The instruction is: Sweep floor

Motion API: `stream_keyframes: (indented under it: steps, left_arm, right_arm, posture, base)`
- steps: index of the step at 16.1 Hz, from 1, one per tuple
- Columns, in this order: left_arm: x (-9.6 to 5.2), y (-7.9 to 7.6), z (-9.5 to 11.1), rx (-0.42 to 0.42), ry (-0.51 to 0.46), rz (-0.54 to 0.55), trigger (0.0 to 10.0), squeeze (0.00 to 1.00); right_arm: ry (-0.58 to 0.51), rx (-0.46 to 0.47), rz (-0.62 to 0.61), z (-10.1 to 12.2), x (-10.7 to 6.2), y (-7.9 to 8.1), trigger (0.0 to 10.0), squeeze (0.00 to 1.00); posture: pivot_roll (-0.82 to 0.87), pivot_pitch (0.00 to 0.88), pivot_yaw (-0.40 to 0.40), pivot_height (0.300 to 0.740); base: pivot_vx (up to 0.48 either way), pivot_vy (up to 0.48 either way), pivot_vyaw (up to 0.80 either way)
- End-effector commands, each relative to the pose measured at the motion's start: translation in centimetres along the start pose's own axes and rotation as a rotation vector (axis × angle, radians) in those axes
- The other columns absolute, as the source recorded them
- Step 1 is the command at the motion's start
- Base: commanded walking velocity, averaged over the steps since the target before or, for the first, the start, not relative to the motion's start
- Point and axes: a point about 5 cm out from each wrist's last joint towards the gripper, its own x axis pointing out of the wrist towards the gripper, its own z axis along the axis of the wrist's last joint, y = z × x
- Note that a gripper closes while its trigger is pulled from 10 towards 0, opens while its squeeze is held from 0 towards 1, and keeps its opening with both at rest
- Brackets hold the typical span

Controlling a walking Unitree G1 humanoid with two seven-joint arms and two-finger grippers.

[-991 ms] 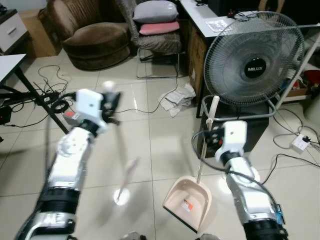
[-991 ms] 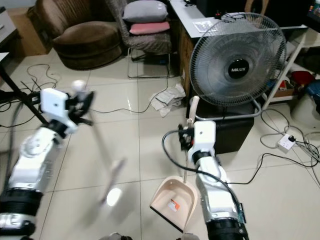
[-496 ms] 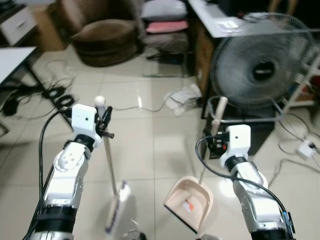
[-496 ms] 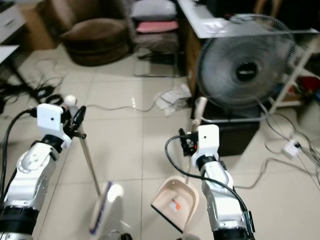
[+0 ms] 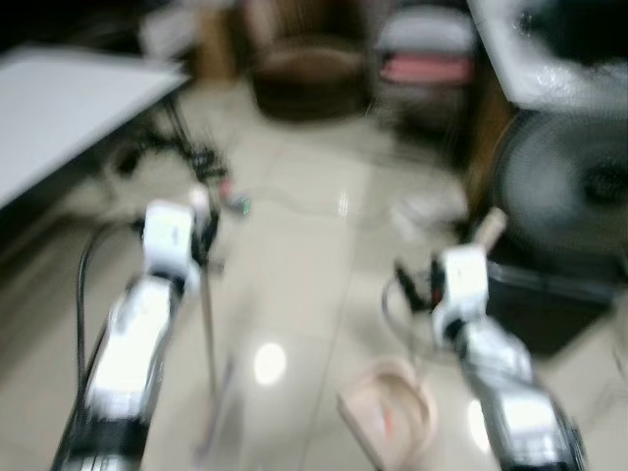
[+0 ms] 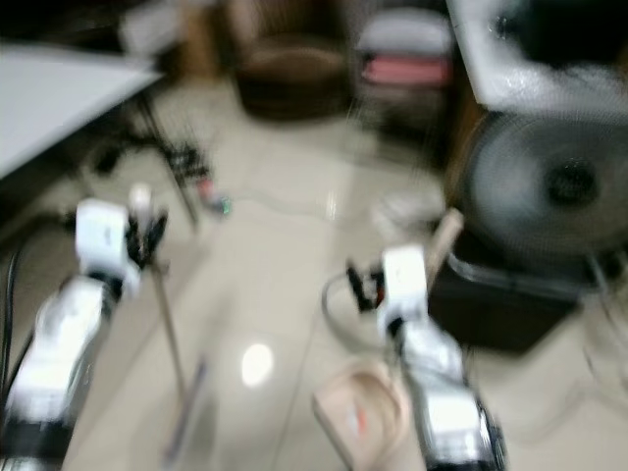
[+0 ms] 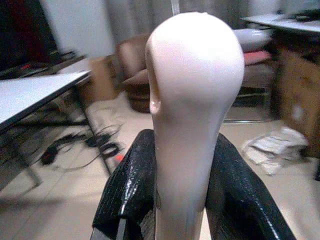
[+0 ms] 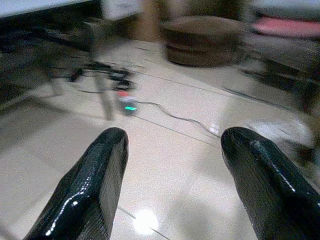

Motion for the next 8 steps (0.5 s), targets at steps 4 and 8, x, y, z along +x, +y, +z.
stream_keyframes:
  steps: [4, 8]
  left_arm:
    - [0.4, 0.0, 1.2, 0.025, -0.043, 0.004, 10.0, 0.00]
    - [0.9, -0.1, 1.2, 0.015, -0.033, 0.031, 10.0, 0.00]
  right_arm:
    - [0.017, 0.003, -0.032, 0.0, -0.3, -0.7, 10.0, 0.00]
    - [0.009, -0.039, -0.086, 0.0, -0.2, -1.3, 10.0, 0.00]
  posture:
    - [-0.17, 0.000, 0.075, 0.740]
    - [-0.18, 0.000, 0.077, 0.740]
  base:
    - [0.000, -0.370, 0.00]
    - [0.000, -0.179, 0.00]
